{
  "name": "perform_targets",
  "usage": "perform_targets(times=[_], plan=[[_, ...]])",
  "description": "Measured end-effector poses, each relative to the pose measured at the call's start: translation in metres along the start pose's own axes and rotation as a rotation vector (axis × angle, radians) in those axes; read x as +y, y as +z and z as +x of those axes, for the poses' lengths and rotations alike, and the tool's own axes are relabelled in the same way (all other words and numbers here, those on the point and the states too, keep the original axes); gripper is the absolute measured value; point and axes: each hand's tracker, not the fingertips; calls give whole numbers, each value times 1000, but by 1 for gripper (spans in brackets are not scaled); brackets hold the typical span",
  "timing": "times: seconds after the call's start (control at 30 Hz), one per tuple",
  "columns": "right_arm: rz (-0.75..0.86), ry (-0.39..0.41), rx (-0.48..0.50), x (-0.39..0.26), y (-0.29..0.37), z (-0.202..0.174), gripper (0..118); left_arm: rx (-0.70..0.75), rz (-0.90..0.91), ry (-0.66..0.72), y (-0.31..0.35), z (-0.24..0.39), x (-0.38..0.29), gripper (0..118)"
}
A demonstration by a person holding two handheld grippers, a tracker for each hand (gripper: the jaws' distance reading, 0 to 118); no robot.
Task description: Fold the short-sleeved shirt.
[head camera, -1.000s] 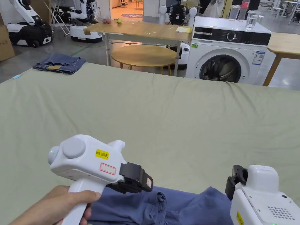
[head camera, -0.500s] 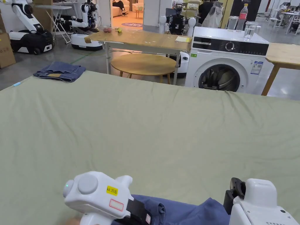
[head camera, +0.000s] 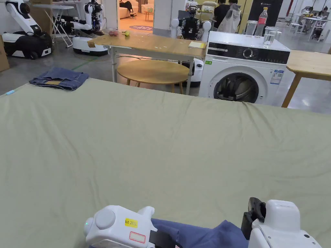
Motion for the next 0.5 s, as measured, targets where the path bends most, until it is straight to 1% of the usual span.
perform_targets(times=[0.07,0.2,0.33,0.4,0.5], plan=[[2,4,-4,0,1,1,0,23,-1,-38,3,5,-1,0],[-1,5,-7,-1,0,2,0,38,27,-39,21,19,2,0],[15,3,-8,1,1,3,0,15,129,-97,77,30,9,0],[33,5,-12,4,3,3,0,61,185,-109,110,28,9,0],[58,-3,-17,8,5,3,0,106,240,-89,158,12,7,0]])
